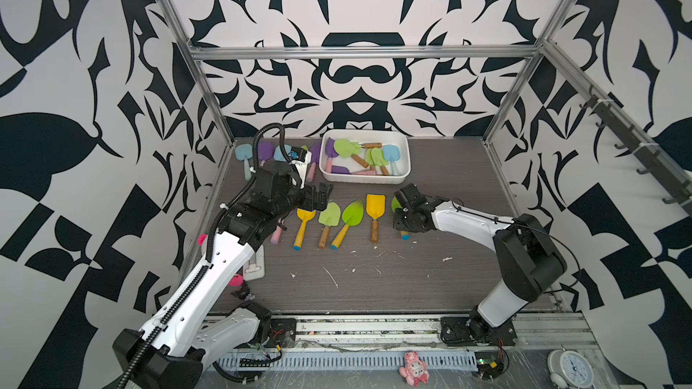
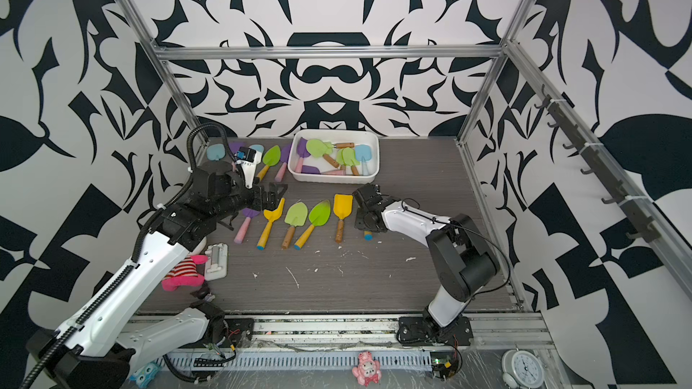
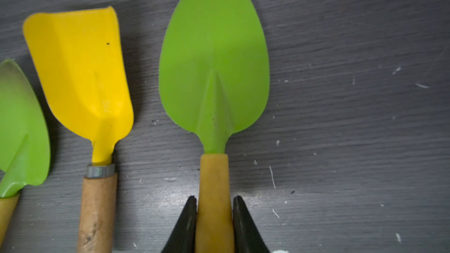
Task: Take the shovel out of the storage box
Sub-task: Place the shovel at the center of the board.
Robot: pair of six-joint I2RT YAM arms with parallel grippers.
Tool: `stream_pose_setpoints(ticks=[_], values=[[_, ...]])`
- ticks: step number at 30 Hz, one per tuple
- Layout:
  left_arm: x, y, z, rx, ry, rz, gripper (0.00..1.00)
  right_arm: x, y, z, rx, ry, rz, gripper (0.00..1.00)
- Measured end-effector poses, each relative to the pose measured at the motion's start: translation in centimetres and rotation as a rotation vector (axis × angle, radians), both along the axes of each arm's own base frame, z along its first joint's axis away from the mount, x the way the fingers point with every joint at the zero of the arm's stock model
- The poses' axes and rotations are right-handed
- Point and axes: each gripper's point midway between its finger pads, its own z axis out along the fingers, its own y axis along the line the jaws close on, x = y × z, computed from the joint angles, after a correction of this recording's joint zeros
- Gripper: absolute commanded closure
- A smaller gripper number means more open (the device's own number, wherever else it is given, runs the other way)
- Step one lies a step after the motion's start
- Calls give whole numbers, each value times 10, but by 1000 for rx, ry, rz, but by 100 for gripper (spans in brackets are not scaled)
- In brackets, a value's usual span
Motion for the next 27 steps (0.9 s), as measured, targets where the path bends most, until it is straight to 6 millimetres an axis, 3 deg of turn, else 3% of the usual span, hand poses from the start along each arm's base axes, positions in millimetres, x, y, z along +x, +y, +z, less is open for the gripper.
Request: stream_pose_setpoints(ticks=[27], values=[[-5, 3, 3, -7, -7, 2, 1, 8, 5, -18, 9, 6, -25, 100]])
